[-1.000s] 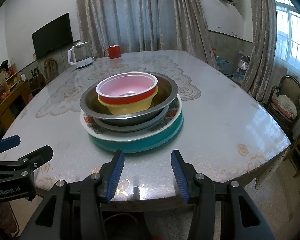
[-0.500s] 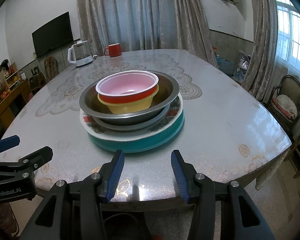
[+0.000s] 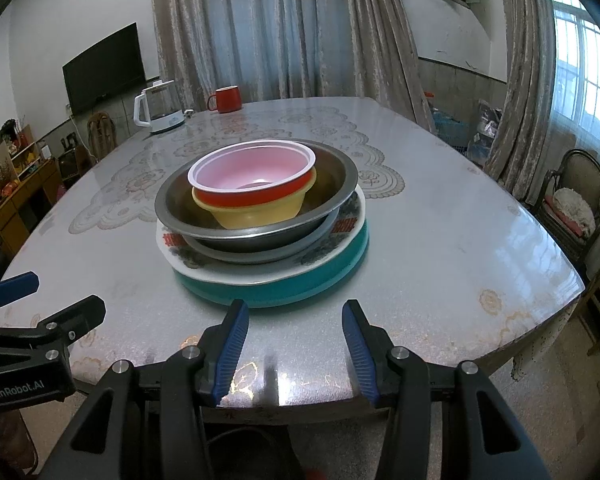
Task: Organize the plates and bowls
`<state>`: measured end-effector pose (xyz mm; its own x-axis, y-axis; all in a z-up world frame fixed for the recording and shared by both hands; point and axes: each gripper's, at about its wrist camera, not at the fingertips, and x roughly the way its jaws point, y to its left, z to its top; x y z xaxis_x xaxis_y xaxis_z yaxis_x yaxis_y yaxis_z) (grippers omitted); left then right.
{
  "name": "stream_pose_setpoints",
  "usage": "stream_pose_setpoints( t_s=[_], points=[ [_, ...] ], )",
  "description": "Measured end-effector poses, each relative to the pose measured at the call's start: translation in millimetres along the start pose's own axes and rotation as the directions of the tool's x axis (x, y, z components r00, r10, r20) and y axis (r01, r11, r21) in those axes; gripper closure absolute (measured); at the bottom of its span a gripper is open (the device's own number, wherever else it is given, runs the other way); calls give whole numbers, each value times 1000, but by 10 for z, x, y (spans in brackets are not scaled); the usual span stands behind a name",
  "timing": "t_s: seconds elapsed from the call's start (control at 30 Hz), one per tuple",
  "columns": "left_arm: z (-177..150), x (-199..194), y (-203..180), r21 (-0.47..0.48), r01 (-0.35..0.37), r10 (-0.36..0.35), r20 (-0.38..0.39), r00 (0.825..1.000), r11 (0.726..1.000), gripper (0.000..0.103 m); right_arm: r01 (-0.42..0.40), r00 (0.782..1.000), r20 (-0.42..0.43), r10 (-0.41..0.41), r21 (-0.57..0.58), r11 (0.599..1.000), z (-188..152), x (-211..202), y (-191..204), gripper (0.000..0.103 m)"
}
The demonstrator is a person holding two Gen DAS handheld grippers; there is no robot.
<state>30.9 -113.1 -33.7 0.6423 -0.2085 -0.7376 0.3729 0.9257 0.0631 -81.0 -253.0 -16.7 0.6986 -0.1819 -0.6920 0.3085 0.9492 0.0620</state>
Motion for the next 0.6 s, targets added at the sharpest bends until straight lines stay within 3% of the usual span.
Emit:
stream_pose_setpoints(
  t_s=[0.6],
  points=[
    [26, 33, -23, -4, 30, -30, -3, 1000, 1000, 0, 2, 1000, -4, -2, 6, 1000, 42, 41, -33, 54]
  ],
)
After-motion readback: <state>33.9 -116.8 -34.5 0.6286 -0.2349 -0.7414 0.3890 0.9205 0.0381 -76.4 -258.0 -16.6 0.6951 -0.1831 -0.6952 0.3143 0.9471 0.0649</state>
